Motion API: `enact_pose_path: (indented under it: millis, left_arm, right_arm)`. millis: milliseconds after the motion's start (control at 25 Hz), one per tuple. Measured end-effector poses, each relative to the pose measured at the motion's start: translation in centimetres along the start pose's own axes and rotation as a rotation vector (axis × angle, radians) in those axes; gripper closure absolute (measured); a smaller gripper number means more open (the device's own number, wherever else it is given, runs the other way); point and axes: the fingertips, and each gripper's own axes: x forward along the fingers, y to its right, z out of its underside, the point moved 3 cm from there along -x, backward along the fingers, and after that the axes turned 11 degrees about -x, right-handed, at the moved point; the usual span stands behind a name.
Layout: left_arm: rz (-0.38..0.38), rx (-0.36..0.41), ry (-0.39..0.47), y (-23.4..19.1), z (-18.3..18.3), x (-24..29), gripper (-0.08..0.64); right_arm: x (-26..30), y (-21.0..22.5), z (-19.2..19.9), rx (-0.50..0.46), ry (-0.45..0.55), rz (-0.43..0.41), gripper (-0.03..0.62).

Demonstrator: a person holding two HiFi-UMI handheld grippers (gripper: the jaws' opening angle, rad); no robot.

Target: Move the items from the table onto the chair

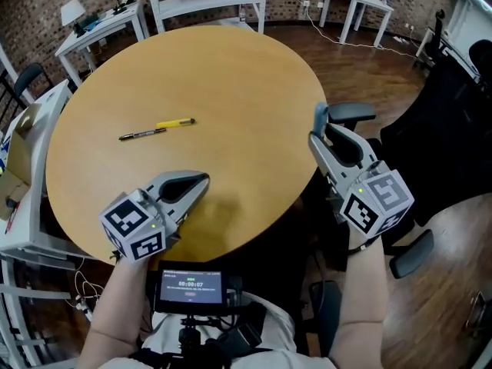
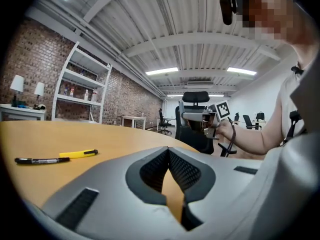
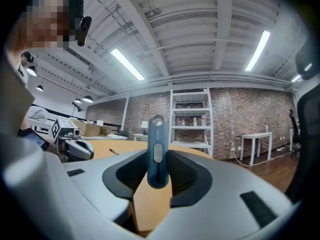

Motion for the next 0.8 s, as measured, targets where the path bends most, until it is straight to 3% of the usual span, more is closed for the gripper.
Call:
enact_pose_path:
  millis: [200,400,640,800]
  left_arm:
    - [0.038,0.006,-0.006,2.0,-0.5,3.4,0.549]
    - [0.095,0.020,-0.019,4.8,-0.5,7.2,0.548]
    - [0.175,0.031,-0.047,8.1,-0.4,11.1,0.548]
    - [0.198,0.036,-0.050,9.5,-0.4,12.7,0.548]
  right_arm:
    - [-6.8,6.6,3.1,0.026,-0.058,0.189,0.456]
    - [-11.6,10.4,10.8,0.084,-0.188,0.286,0.454]
    - [-15.6,13.2,22.4,0.053,-0.521,0.340,0.454]
    - [-17.3,14.3,30.6,0.048,-0.790,0.267,0.454]
